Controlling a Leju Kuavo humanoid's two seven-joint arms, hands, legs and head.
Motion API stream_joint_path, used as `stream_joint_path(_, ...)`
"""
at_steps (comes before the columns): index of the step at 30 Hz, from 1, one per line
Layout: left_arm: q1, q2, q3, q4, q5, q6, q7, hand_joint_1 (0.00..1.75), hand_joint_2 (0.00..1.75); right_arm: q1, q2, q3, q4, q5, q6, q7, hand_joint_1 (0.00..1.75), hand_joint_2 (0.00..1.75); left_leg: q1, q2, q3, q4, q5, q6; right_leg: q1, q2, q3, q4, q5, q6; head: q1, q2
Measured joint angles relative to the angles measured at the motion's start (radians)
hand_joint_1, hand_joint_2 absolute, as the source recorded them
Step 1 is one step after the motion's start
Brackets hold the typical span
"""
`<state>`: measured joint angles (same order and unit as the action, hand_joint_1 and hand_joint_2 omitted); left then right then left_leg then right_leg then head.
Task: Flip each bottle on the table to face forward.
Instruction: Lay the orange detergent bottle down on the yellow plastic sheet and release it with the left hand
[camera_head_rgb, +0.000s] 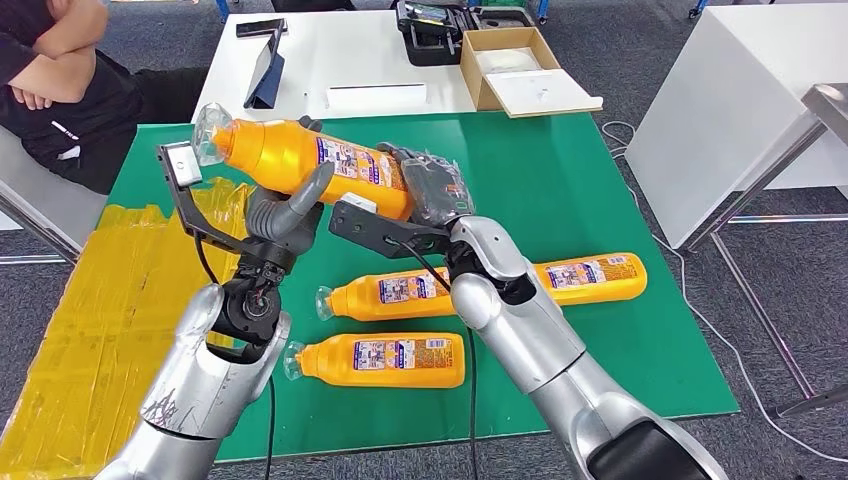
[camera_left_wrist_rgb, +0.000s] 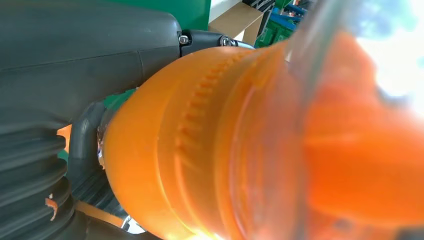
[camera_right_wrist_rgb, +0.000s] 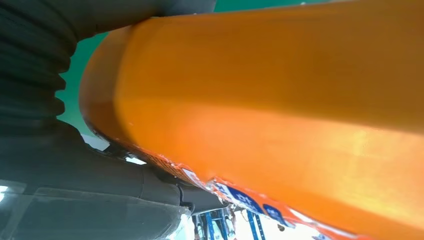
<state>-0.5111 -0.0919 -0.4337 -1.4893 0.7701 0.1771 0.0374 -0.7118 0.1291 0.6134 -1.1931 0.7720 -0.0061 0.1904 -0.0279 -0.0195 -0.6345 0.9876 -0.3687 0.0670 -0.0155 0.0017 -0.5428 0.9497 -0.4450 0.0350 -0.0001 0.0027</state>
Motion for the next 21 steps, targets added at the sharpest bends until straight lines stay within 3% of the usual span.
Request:
stream_joint_path(5, -0.001, 0.000, -0.011, 0.004, 0.000, 0.011, -0.004, 0.06, 1.75, -0.002, 0.002, 0.000, 0.016, -0.006, -0.003, 0.000, 1.75, 1.75, 0.000, 0.000, 0.000, 0.000, 0.000, 0.000, 0.000, 0.000, 0.000, 0.000, 0.000, 0.000, 0.000, 0.000)
stream_joint_path(9, -0.005, -0.001, -0.020, 0.008, -0.012, 0.039, -0.026, 1.68, 1.75, -0.006, 0.009, 0.000, 0.030, -0.025, -0.004, -0.002, 1.75, 1.75, 0.000, 0.000, 0.000, 0.000, 0.000, 0.000, 0.000, 0.000, 0.000, 0.000, 0.000, 0.000, 0.000, 0.000)
stream_joint_path(10, -0.006, -0.002, -0.023, 0.009, -0.018, 0.049, -0.036, 1.75, 1.75, -0.006, 0.011, 0.000, 0.034, -0.031, -0.004, -0.004, 1.75, 1.75, 0.000, 0.000, 0.000, 0.000, 0.000, 0.000, 0.000, 0.000, 0.000, 0.000, 0.000, 0.000, 0.000, 0.000)
stream_joint_path(21, -0.002, -0.019, -0.031, 0.011, -0.074, 0.129, -0.096, 1.75, 1.75, -0.001, 0.036, 0.010, 0.067, -0.109, -0.008, -0.012, 1.75, 1.75, 0.000, 0.000, 0.000, 0.000, 0.000, 0.000, 0.000, 0.000, 0.000, 0.000, 0.000, 0.000, 0.000, 0.000)
